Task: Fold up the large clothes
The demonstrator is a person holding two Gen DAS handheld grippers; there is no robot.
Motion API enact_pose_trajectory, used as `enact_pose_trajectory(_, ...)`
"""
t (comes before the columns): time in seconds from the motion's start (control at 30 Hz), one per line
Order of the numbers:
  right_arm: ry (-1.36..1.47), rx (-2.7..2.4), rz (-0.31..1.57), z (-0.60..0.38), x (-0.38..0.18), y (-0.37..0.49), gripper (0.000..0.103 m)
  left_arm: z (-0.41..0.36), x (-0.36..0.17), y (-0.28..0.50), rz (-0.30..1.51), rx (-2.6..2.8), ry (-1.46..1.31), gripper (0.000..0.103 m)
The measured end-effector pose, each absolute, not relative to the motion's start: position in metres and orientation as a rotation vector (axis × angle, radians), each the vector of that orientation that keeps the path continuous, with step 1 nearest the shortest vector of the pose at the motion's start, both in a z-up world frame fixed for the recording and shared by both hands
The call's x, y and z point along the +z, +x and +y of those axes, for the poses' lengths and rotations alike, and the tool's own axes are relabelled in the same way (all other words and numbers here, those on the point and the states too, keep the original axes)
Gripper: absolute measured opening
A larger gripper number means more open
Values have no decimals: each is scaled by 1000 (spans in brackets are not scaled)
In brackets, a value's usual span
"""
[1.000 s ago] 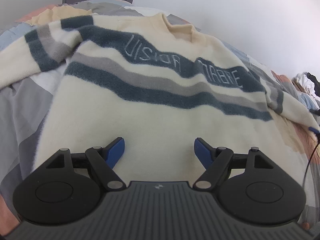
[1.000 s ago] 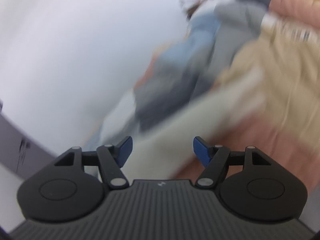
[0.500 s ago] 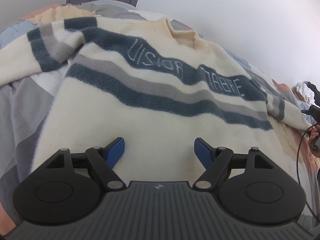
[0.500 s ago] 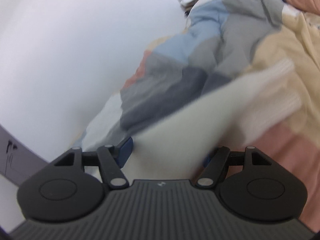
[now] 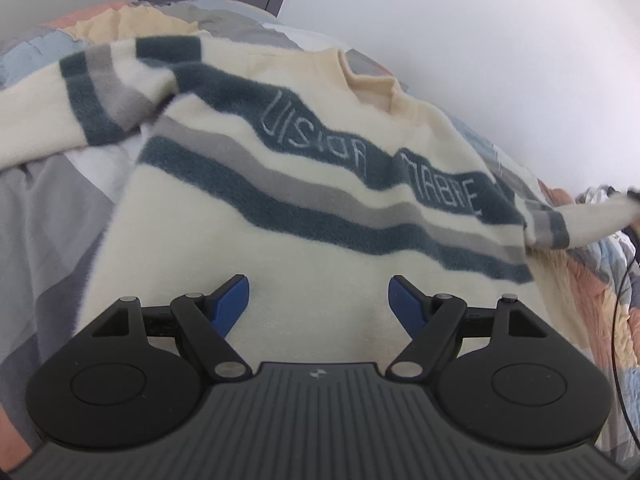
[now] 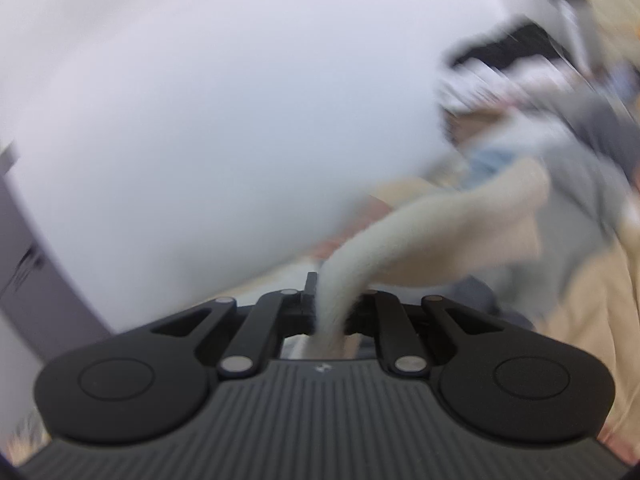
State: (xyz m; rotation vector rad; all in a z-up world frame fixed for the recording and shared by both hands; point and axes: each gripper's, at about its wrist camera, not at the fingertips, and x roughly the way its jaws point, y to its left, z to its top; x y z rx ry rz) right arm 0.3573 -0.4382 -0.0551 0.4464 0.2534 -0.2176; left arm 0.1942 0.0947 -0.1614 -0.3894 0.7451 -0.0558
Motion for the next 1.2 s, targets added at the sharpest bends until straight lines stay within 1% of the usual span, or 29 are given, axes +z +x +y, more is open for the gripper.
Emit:
enact_pose_trajectory(0.2, 136, 76, 212, -320, 11, 327, 11, 106, -140, 178, 679, -52, -405, 81)
enact_pose_trajectory(0.27, 29, 187, 212, -273, 19, 311, 11, 113, -133, 171, 653, -52, -415, 81)
enact_pose_trajectory(0.37, -120, 356, 225, -202, 14, 282, 11, 128, -123, 161, 615, -47, -451, 81)
enact_pose_trajectory(0.5, -332, 552, 248, -113, -17, 236, 11, 151, -114, 148, 572, -37, -507, 81)
enact_pose_trajectory(0.63, -517, 702, 308, -46, -72, 197, 11, 173, -111, 141, 553, -11, -561, 81)
enact_pose_trajectory(0.73, -612, 748, 387, -14, -119, 178, 12, 186, -113, 140, 545, -4, -602, 81)
enact_pose_trajectory(0.87, -656, 762, 504, 8, -162, 170, 14, 195, -117, 142, 550, -11, -639, 81)
enact_pose_trajectory(0.9, -651, 757, 516, 8, -166, 169, 17, 196, -118, 142, 551, -13, -642, 81)
enact_pose_trajectory(0.93, -635, 764, 534, 5, -167, 167, 21, 196, -119, 143, 552, -16, -642, 81)
enact_pose_trajectory(0.97, -617, 774, 547, 4, -167, 165, 23, 195, -119, 144, 553, -18, -640, 81)
enact_pose_trajectory(1.03, -591, 799, 554, -2, -163, 164, 42, 193, -120, 145, 561, -30, -636, 81)
enact_pose_trajectory(1.1, -562, 827, 538, -8, -154, 155, 52, 190, -122, 145, 568, -45, -634, 81)
enact_pose_trajectory(1.2, -499, 860, 508, -20, -142, 142, 54, 185, -124, 145, 579, -44, -616, 81)
